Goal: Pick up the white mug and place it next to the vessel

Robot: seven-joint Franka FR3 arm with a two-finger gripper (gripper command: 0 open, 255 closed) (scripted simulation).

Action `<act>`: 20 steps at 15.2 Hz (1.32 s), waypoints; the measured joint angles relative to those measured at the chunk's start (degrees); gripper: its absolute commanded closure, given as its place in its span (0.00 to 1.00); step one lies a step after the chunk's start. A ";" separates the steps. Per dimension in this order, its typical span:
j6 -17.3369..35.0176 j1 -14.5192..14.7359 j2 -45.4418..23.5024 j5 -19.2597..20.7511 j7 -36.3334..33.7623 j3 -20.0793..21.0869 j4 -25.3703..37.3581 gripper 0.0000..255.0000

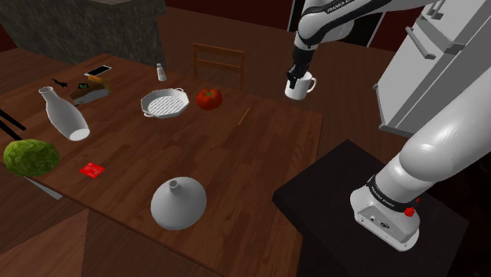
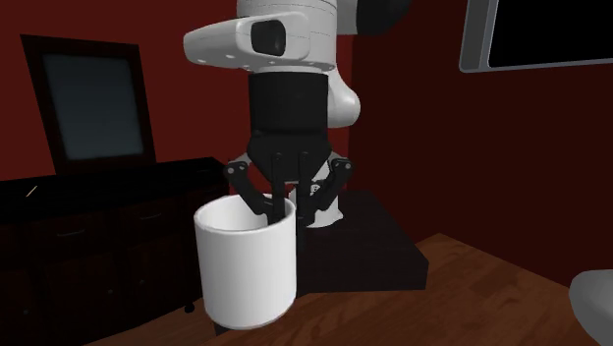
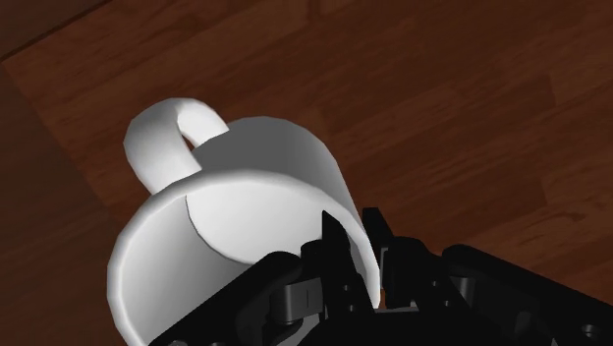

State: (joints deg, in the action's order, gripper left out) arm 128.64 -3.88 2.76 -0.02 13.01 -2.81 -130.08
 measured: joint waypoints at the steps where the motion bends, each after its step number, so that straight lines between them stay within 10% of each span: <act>1: -0.74 -0.03 0.62 0.05 0.02 -0.02 0.12 1.00; 20: -4.47 8.18 11.29 -1.99 -17.58 10.79 -6.76 1.00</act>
State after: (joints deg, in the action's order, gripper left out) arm 124.17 4.30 14.05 -2.01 -4.57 7.98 -136.84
